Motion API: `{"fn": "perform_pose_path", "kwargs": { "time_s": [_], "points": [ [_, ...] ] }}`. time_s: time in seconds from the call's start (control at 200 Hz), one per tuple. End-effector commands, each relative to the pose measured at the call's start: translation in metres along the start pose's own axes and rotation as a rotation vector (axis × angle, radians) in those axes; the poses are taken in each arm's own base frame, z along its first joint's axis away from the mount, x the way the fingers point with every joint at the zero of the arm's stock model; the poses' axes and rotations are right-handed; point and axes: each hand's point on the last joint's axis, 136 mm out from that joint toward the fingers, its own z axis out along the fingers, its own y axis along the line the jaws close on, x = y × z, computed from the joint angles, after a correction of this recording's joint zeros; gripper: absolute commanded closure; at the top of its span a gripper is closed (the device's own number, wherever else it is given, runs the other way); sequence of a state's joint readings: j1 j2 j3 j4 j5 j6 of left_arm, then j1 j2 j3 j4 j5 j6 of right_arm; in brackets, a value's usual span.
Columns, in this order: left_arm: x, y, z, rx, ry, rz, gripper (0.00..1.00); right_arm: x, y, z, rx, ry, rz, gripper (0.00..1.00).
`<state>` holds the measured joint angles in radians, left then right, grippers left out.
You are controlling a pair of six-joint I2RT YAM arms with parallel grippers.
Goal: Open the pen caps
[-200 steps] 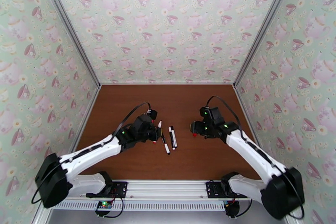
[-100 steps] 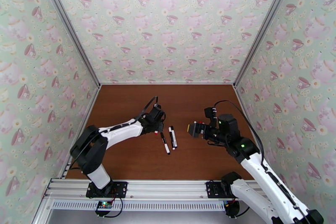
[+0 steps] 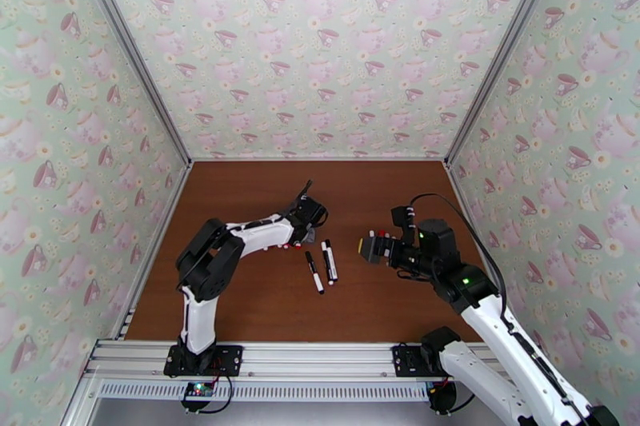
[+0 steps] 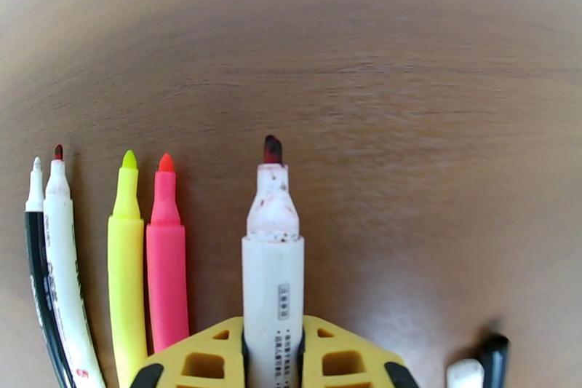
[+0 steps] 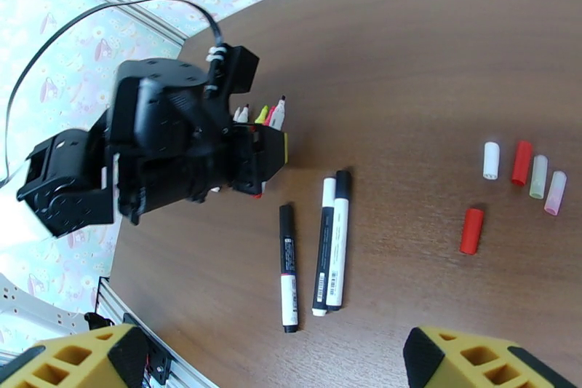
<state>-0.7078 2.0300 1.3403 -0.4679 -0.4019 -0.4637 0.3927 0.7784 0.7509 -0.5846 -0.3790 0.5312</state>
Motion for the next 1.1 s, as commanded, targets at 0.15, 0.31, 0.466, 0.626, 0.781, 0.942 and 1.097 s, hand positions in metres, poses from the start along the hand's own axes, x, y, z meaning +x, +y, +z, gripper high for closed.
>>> {"fn": "perform_pose_path", "kwargs": {
  "time_s": [0.15, 0.31, 0.466, 0.626, 0.781, 0.942, 1.097],
  "points": [
    [-0.001, 0.017, 0.014, -0.12, 0.021, 0.007, 0.9, 0.007, -0.001, 0.0, -0.001, 0.023, 0.023, 0.0],
    [-0.001, 0.021, 0.015, -0.144, 0.02, 0.012, 0.86, 0.009, -0.003, 0.001, 0.006, 0.028, 0.027, 0.0],
    [0.0, 0.025, 0.014, -0.158, 0.019, 0.011, 0.78, 0.01, -0.005, 0.003, 0.01, 0.033, 0.031, 0.0],
    [-0.001, 0.025, 0.011, -0.147, 0.02, 0.011, 0.74, 0.01, -0.005, 0.005, 0.011, 0.041, 0.031, 0.0],
    [-0.01, 0.023, -0.003, -0.114, -0.006, -0.003, 0.67, 0.012, -0.005, 0.005, 0.004, 0.046, 0.032, 0.0],
    [-0.021, 0.025, -0.025, -0.105, -0.04, -0.016, 0.67, 0.013, -0.005, 0.005, 0.0, 0.05, 0.027, 0.0],
    [-0.022, 0.02, -0.057, -0.039, -0.058, -0.052, 0.67, 0.015, -0.003, 0.002, -0.007, 0.045, 0.017, 0.0]
  ]
}}
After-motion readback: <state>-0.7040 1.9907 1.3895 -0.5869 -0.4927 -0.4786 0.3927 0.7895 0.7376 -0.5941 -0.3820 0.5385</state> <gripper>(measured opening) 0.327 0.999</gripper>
